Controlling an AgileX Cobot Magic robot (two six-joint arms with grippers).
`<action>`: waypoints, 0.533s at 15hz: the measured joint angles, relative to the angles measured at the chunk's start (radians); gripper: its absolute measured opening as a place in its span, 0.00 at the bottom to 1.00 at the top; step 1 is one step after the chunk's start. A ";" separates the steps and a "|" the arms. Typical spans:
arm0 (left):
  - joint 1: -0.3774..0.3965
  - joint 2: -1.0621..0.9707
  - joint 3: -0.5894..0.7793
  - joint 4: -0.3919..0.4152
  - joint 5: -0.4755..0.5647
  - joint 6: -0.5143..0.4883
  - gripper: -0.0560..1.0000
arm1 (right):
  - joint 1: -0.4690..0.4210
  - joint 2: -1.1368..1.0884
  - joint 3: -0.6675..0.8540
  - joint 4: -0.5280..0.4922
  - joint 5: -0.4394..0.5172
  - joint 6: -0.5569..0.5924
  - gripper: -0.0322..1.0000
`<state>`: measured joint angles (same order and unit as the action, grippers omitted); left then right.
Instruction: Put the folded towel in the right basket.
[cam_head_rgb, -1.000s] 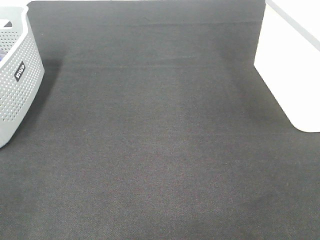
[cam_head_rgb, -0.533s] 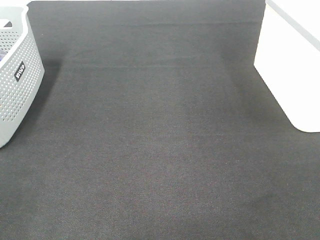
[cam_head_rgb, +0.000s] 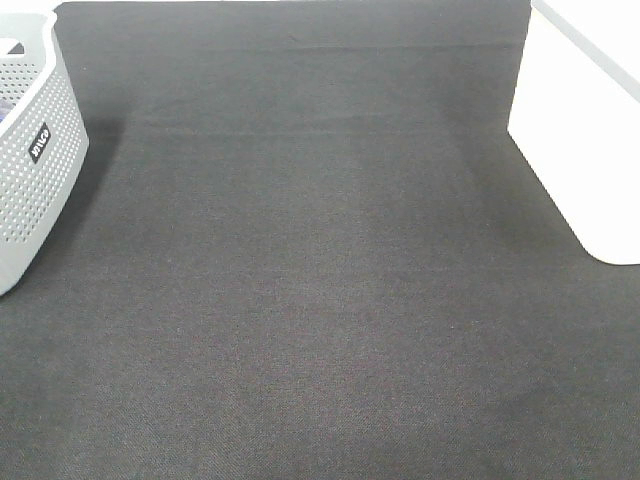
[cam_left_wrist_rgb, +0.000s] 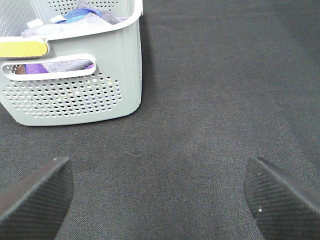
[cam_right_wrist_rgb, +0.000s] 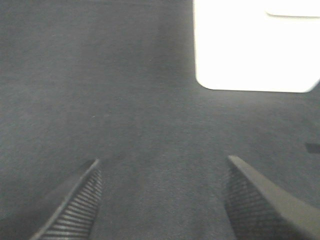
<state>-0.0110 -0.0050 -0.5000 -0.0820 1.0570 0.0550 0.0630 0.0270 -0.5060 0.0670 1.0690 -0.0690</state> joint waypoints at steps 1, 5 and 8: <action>0.000 0.000 0.000 0.000 0.000 0.000 0.88 | -0.021 0.000 0.000 0.000 0.000 0.000 0.66; 0.000 0.000 0.000 0.000 0.000 0.000 0.88 | -0.031 -0.012 0.000 0.001 -0.001 0.000 0.66; 0.000 0.000 0.000 0.000 0.000 0.000 0.88 | -0.031 -0.032 0.000 0.001 -0.002 0.000 0.66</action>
<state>-0.0110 -0.0050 -0.5000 -0.0820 1.0570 0.0550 0.0320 -0.0050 -0.5060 0.0680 1.0670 -0.0690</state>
